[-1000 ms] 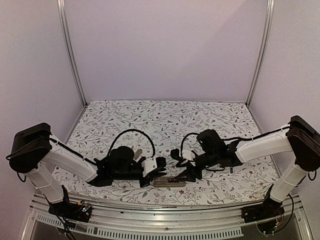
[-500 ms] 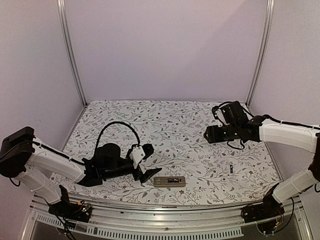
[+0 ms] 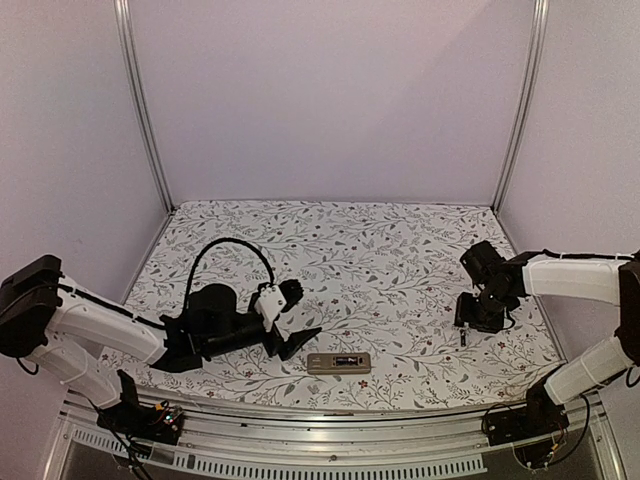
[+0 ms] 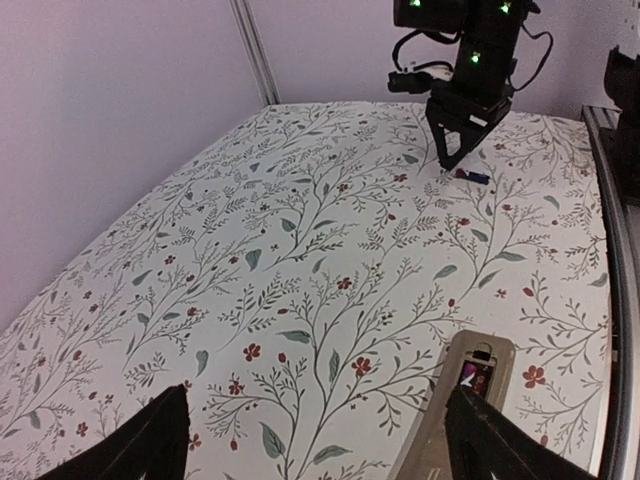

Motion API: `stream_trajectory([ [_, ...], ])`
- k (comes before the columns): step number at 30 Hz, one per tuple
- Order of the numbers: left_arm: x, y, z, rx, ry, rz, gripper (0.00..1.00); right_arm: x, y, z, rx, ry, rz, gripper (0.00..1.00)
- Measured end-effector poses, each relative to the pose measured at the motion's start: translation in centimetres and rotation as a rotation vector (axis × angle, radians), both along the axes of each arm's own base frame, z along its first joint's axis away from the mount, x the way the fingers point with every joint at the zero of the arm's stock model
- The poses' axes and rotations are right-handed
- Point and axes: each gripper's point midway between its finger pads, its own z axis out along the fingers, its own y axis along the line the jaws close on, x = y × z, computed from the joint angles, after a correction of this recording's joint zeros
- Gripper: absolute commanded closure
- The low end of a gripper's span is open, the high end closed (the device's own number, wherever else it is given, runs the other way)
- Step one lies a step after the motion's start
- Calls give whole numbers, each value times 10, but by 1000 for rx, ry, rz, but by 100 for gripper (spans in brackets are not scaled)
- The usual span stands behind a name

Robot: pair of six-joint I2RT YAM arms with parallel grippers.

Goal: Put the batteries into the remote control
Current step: Pick up the battery at the center of the board, then pass from the right arm to the left

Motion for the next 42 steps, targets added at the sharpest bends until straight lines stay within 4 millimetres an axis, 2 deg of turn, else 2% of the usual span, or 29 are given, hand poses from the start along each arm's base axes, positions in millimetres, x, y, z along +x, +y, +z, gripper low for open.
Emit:
stream_trajectory([
  [5, 1, 1, 4, -8, -8, 7, 11, -6, 2, -9, 20, 31, -7, 59],
  [9, 2, 1, 4, -4, -11, 11, 12, -10, 6, -21, 30, 73, 1, 64],
  [15, 3, 2, 4, 0, -17, 17, 11, -9, 10, -22, 51, 71, 5, 72],
  [16, 3, 2, 4, 1, -18, 18, 11, -8, 11, -22, 55, 70, 4, 75],
  [19, 4, 3, 4, 2, -19, 23, 12, -9, 11, -22, 62, 69, 6, 97],
  [20, 4, 3, 4, 2, -20, 25, 11, -10, 12, -23, 66, 71, 7, 100],
  [25, 5, 5, 11, -12, -29, 34, 11, -11, 17, -22, 90, 76, 25, 100],
  [30, 5, 6, 17, -27, -37, 37, 12, -10, 31, -17, 141, 86, 108, 100],
  [33, 5, 6, 19, -32, -37, 38, 11, 4, 47, -2, 183, 42, 185, 100],
  [36, 4, 6, 21, -38, -39, 37, 12, 24, 72, 24, 245, -50, 294, 100],
  [38, 3, 6, 22, -41, -39, 30, 12, 32, 99, 46, 298, -125, 408, 100],
  [39, 3, 5, 22, -42, -38, 27, 13, 34, 120, 62, 328, -180, 500, 100],
  [42, -2, 1, 23, -52, -31, -9, 16, 20, 184, 111, 413, -369, 806, 100],
])
